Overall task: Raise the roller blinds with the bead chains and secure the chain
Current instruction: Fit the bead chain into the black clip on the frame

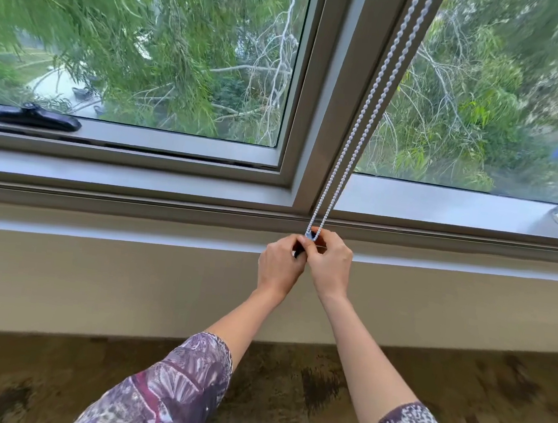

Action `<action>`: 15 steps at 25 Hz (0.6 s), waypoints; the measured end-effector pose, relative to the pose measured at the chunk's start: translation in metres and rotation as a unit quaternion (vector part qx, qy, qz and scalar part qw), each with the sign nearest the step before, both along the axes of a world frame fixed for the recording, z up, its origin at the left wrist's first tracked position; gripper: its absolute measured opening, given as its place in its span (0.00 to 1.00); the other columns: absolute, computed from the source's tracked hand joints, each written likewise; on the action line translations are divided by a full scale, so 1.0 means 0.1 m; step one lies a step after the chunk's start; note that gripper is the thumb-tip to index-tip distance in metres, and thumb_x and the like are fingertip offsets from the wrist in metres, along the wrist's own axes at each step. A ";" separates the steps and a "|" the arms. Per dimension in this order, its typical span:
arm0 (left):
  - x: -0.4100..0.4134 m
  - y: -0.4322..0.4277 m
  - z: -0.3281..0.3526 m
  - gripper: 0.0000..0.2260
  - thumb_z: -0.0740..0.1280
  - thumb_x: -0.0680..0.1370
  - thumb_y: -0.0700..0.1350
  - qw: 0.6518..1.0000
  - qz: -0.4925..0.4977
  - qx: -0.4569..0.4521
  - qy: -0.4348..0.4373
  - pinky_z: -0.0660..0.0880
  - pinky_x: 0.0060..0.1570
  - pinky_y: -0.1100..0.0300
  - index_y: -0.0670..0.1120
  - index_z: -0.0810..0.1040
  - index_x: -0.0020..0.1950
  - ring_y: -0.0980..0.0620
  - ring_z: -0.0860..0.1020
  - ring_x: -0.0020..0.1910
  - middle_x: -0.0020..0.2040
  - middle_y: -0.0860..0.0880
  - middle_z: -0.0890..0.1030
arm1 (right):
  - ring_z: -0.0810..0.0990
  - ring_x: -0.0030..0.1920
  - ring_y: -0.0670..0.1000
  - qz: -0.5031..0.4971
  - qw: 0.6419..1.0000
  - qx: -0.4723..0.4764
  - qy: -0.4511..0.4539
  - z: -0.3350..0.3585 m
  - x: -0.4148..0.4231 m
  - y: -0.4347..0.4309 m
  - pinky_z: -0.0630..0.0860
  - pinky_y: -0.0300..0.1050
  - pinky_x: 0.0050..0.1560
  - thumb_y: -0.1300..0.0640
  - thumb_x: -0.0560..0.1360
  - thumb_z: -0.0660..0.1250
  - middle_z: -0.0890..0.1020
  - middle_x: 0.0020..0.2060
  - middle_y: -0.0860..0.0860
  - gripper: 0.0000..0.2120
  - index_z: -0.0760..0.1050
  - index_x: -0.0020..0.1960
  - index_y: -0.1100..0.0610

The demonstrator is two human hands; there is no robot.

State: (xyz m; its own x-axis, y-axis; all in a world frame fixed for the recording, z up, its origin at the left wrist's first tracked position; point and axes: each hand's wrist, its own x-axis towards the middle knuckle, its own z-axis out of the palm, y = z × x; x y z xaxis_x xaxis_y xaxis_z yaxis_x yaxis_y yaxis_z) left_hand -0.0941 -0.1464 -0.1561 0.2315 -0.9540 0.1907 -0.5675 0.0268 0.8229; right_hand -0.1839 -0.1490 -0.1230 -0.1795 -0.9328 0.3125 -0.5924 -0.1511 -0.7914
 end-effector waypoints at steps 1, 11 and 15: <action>0.00 0.01 0.00 0.06 0.65 0.75 0.48 1.000 0.001 0.002 0.000 0.78 0.42 0.51 0.50 0.81 0.47 0.46 0.83 0.44 0.44 0.50 0.86 | 0.77 0.37 0.47 -0.001 1.000 -0.005 0.006 0.00 0.00 0.00 0.68 0.26 0.40 0.59 0.72 0.71 0.82 0.38 0.53 0.04 0.81 0.47 0.56; 0.01 0.03 0.01 0.07 0.65 0.76 0.49 1.000 0.011 0.012 -0.007 0.78 0.40 0.50 0.49 0.81 0.45 0.42 0.82 0.42 0.41 0.47 0.86 | 0.80 0.39 0.51 0.009 1.000 -0.015 -0.008 -0.07 0.01 -0.01 0.73 0.36 0.43 0.61 0.71 0.71 0.83 0.41 0.54 0.06 0.81 0.49 0.59; -0.03 0.09 0.00 0.08 0.65 0.77 0.50 0.999 0.022 0.027 0.005 0.77 0.39 0.50 0.47 0.80 0.44 0.40 0.81 0.41 0.39 0.45 0.85 | 0.80 0.39 0.52 0.010 1.000 -0.014 -0.013 -0.10 0.00 0.03 0.71 0.31 0.42 0.62 0.71 0.72 0.83 0.40 0.54 0.05 0.82 0.47 0.58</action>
